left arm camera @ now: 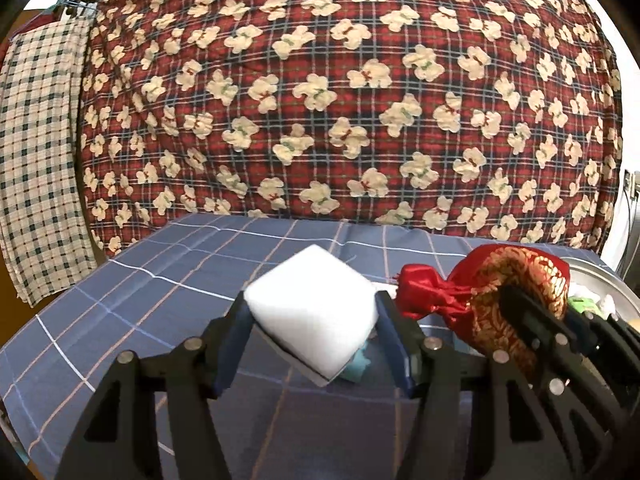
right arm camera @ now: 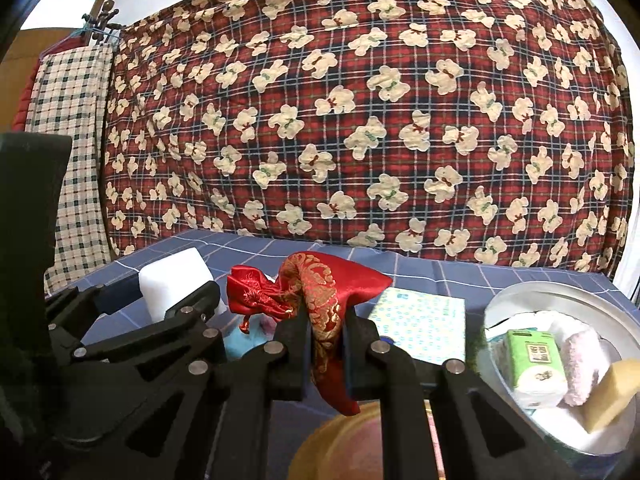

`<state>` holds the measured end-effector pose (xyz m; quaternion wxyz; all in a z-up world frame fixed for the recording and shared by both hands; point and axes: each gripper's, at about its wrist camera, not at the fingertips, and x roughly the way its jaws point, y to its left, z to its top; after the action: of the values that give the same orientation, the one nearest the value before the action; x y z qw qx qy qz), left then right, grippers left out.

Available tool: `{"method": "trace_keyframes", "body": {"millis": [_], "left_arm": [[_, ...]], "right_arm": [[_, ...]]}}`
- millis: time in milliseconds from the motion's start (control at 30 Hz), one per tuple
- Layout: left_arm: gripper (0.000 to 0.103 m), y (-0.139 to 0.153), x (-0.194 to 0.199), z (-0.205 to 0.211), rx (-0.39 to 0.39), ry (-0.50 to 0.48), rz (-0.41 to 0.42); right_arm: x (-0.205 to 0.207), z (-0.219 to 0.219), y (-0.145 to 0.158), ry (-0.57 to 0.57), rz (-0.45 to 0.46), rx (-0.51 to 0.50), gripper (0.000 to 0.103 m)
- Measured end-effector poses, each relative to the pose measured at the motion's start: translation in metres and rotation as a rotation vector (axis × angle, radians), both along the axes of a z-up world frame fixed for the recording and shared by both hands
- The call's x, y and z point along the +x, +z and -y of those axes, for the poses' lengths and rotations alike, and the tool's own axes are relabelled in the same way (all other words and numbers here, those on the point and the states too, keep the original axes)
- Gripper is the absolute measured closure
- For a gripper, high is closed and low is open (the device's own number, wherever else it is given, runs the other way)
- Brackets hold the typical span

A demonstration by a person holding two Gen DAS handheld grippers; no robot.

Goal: Organize soft objects
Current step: 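Lift the white cube with the left gripper while the right lifts the red pouch, then carry the white cube with the left gripper while the right carries the pouch toward the tin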

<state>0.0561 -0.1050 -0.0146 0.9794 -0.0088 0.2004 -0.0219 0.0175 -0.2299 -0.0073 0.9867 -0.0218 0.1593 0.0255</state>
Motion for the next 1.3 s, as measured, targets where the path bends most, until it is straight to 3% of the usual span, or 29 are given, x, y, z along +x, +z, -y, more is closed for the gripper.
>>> {"method": "trace_keyframes", "body": {"millis": [600, 1300], "left_arm": [[0.042, 0.000, 0.006, 0.036, -0.001, -0.062, -0.009], [0.042, 0.004, -0.003, 0.043, -0.001, -0.075, 0.033]], "right_arm": [[-0.004, 0.034, 0.001, -0.048, 0.016, 0.032, 0.090], [-0.009, 0.043, 0.003, -0.058, 0.032, 0.042, 0.090]]}}
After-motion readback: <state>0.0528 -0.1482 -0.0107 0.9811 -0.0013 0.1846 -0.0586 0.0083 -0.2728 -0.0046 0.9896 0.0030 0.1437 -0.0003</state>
